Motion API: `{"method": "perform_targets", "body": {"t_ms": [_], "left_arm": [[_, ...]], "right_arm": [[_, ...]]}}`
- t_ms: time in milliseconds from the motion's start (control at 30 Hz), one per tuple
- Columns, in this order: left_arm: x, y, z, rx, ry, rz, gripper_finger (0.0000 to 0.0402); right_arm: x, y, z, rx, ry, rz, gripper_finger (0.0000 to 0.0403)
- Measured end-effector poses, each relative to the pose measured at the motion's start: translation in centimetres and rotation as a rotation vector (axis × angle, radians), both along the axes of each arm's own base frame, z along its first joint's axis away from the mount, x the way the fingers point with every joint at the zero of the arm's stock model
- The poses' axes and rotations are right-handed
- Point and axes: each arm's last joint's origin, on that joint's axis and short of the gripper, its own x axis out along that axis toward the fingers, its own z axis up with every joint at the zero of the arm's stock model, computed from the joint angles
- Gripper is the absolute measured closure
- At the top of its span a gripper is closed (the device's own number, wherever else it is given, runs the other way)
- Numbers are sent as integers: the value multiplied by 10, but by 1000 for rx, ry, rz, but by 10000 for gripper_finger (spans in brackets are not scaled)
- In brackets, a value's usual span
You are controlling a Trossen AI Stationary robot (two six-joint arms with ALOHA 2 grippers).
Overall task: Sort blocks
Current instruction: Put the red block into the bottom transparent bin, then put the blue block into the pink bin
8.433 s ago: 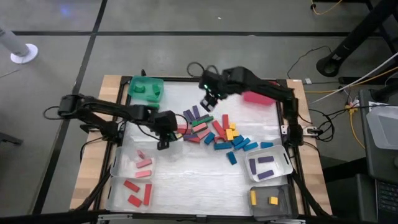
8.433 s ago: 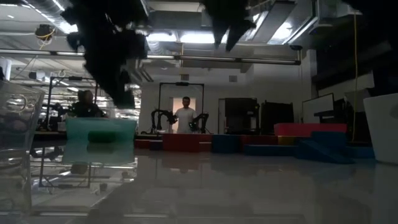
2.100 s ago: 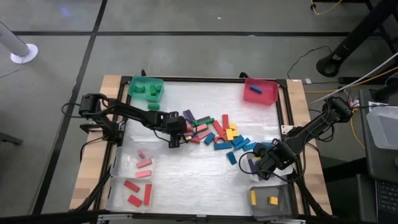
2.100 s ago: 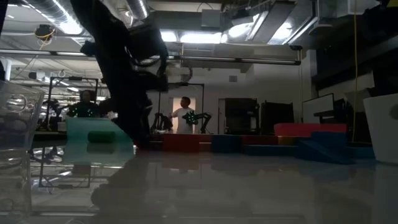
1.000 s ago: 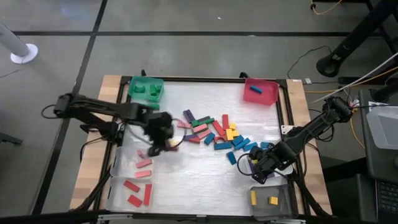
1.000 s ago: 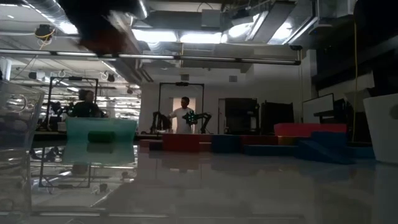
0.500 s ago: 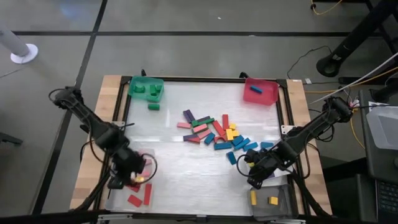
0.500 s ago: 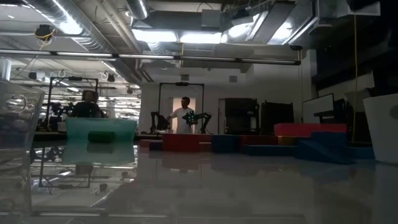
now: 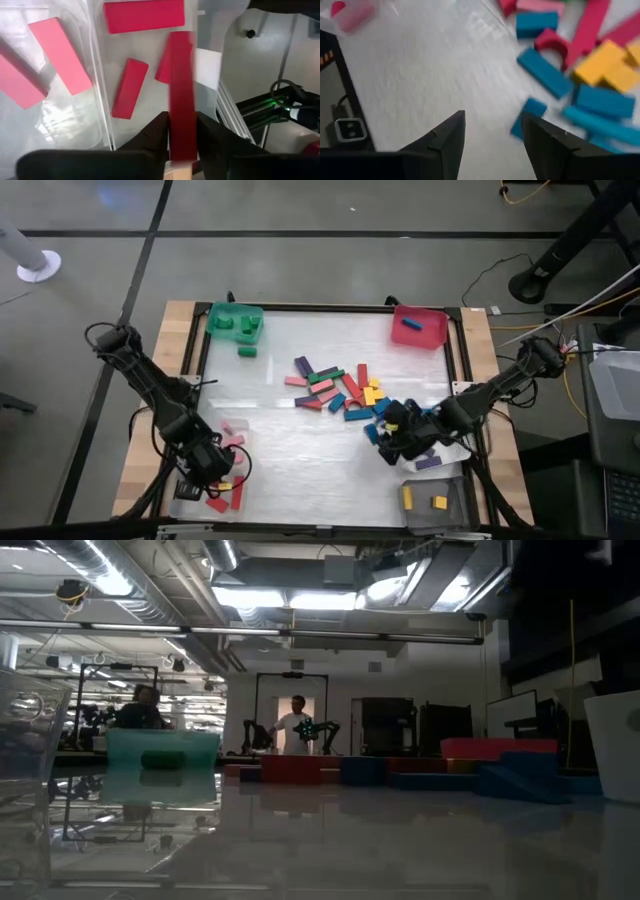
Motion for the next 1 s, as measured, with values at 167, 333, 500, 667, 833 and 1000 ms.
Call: {"method": "perform_targets", "body": {"t_ms": [167, 333, 500, 667, 833, 1000], "left_arm": [[3, -3, -6, 19, 19, 2, 268], [3, -3, -6, 19, 19, 2, 242], [3, -3, -6, 20, 30, 26, 240], [3, -3, -6, 21, 41, 52, 244], [3, -3, -6, 19, 34, 55, 243], [4, -3, -6, 29, 22, 60, 246]], "right_arm": [[36, -14, -14, -119, -39, 130, 210], [67, -43, -37, -171, 20, 168, 210], [86, -73, -70, -163, 159, 267, 210], [96, -89, -99, -153, 267, 408, 210], [99, -88, -115, -199, 319, 522, 210], [100, -88, -125, -219, 352, 559, 210]]}}
